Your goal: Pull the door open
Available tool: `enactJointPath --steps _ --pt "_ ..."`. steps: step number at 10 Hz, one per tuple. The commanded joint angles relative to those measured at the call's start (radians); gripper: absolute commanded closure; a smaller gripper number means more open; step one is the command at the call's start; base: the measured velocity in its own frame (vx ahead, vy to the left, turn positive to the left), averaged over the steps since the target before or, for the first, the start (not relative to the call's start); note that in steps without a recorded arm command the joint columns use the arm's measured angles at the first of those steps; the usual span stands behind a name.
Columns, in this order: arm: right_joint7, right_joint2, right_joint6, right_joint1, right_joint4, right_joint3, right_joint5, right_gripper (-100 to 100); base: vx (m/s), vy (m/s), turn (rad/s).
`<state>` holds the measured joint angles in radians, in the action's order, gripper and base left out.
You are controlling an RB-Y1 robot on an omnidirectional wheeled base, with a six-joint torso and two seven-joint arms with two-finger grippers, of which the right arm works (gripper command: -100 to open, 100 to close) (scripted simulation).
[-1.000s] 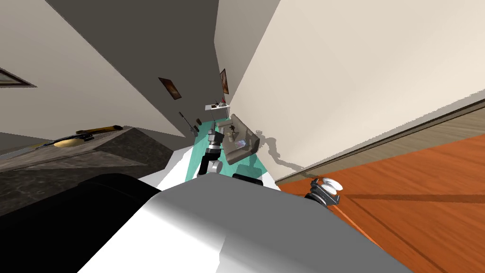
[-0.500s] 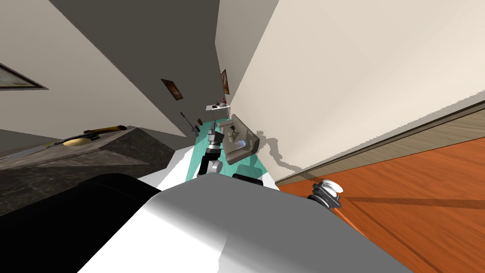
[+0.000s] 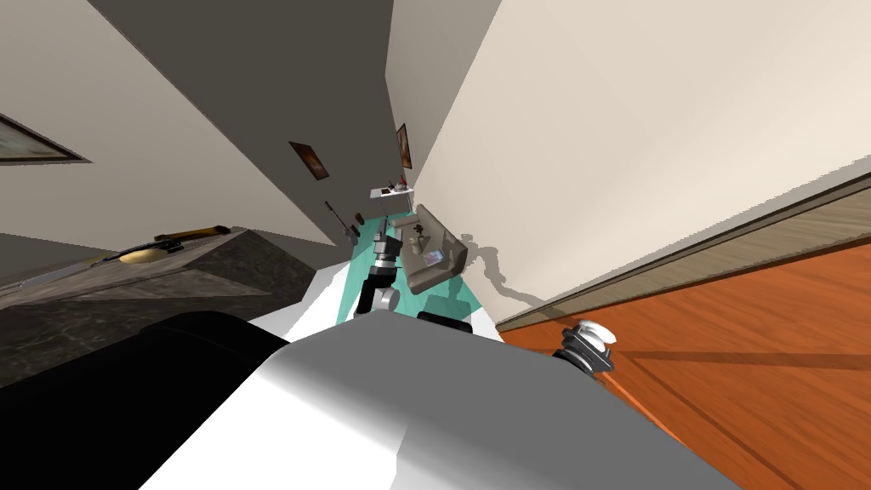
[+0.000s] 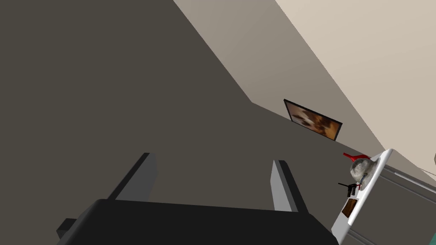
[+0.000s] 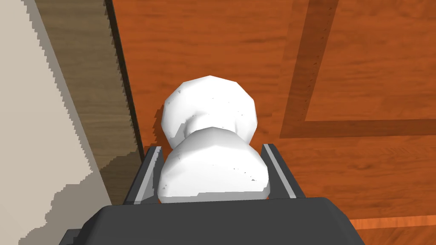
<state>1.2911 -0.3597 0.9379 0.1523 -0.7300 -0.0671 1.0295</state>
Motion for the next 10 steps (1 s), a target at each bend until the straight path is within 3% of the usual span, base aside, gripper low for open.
enactJointPath --steps 1,6,9,10 --pt "0.015 0.004 -0.001 0.002 0.001 0.018 -0.012 100 -0.134 0.125 -0.014" --pt "0.078 -0.025 -0.014 0.01 -0.017 0.088 -0.07 100 -0.176 0.095 -0.003" --pt "0.111 -0.04 -0.02 0.015 -0.027 0.125 -0.102 100 -0.192 -0.008 0.033" --pt "0.108 -0.037 -0.019 0.015 -0.017 0.118 -0.095 100 -0.093 -0.015 0.033"
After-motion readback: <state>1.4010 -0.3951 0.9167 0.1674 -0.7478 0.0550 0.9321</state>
